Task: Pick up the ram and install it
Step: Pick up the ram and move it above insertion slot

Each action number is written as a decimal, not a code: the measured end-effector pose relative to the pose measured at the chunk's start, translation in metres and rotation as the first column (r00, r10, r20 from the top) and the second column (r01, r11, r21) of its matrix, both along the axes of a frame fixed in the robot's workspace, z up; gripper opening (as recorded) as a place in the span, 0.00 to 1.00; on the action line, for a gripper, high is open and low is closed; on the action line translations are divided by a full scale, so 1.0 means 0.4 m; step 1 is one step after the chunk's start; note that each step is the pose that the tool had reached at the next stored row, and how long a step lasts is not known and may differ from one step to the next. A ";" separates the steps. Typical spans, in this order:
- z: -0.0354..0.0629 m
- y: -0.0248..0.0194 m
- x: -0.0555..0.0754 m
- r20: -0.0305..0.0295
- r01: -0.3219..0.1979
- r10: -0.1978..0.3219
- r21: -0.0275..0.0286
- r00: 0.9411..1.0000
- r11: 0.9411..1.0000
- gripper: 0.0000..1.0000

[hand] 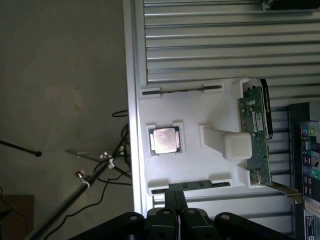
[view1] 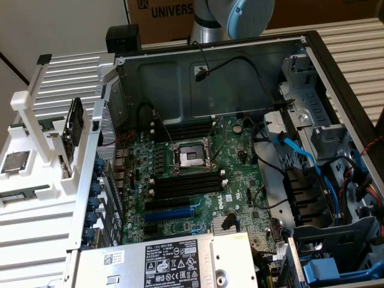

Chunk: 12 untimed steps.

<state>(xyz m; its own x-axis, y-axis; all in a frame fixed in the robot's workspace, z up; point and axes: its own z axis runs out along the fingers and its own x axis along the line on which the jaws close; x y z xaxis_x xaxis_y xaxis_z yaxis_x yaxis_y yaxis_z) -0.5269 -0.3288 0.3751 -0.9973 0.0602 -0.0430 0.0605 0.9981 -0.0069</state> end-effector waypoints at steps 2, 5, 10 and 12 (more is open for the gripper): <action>0.000 0.000 0.000 0.000 -0.054 0.054 0.000 0.999 0.999 0.11; 0.000 0.000 0.000 0.000 -0.144 0.144 0.000 0.990 0.990 0.11; 0.000 0.000 0.000 0.000 -0.356 0.356 0.000 0.935 0.935 0.11; 0.000 0.000 0.000 0.000 -0.422 0.422 0.000 0.907 0.907 0.11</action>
<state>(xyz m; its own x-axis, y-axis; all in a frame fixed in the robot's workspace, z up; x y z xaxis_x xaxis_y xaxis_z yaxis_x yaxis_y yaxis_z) -0.5269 -0.3287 0.3750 -0.9296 -0.3662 -0.0432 -0.3662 0.9305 -0.0067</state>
